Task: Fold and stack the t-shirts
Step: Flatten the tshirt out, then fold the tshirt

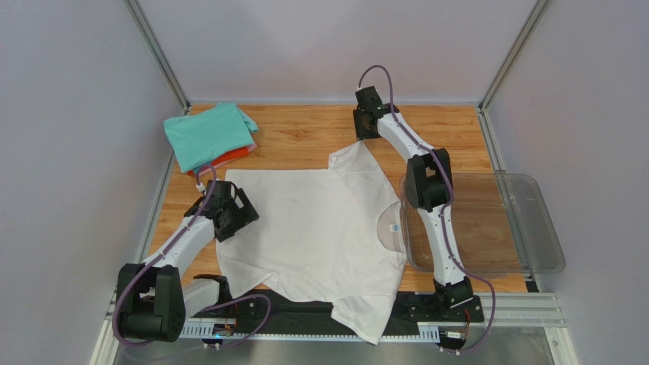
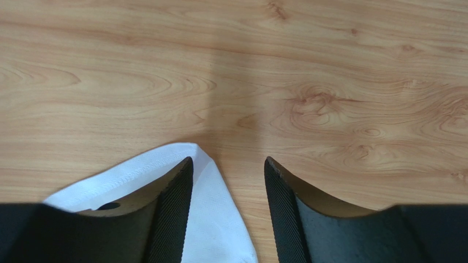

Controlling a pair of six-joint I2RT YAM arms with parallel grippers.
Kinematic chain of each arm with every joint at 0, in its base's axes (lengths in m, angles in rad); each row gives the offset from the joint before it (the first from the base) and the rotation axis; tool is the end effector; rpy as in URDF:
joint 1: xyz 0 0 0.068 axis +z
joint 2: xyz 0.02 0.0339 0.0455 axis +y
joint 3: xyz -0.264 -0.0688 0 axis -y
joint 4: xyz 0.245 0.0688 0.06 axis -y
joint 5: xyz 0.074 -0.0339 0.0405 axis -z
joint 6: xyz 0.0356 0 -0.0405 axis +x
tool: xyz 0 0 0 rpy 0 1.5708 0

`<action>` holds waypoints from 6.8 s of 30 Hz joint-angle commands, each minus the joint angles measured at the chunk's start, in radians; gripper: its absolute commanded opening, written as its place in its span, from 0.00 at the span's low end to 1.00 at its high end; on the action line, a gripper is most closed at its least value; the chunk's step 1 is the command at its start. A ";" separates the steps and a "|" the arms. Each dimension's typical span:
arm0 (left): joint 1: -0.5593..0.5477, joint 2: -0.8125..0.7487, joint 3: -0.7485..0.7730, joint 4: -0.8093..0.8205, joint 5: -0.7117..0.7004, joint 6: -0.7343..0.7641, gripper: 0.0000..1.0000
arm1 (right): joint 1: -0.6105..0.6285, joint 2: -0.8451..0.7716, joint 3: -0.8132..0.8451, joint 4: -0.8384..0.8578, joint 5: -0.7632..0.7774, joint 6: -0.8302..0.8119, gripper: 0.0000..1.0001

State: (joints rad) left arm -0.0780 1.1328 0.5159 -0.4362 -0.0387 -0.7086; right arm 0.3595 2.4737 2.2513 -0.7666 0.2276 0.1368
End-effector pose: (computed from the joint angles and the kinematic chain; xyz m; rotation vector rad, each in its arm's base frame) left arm 0.1963 -0.0140 0.1646 -0.8316 2.5060 -0.2207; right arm 0.5076 0.1822 0.1907 -0.1945 2.5168 -0.0940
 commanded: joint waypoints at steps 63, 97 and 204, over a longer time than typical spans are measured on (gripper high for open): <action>-0.002 0.685 0.960 -0.318 0.060 0.149 1.00 | 0.145 -0.502 -0.737 0.182 -0.024 0.188 1.00; -0.103 -0.312 -0.060 -0.527 -0.253 -0.399 0.76 | 0.687 -1.174 -1.427 0.239 0.369 0.630 1.00; 0.000 -0.591 -0.056 -0.572 -0.415 -0.442 0.00 | 1.340 -1.134 -1.585 0.012 0.121 0.923 0.16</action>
State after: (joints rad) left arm -0.0834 0.5385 0.4465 -1.0275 -0.4534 -1.1679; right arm 1.6943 1.3506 0.6926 -0.7193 0.2966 1.0355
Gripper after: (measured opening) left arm 0.008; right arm 0.185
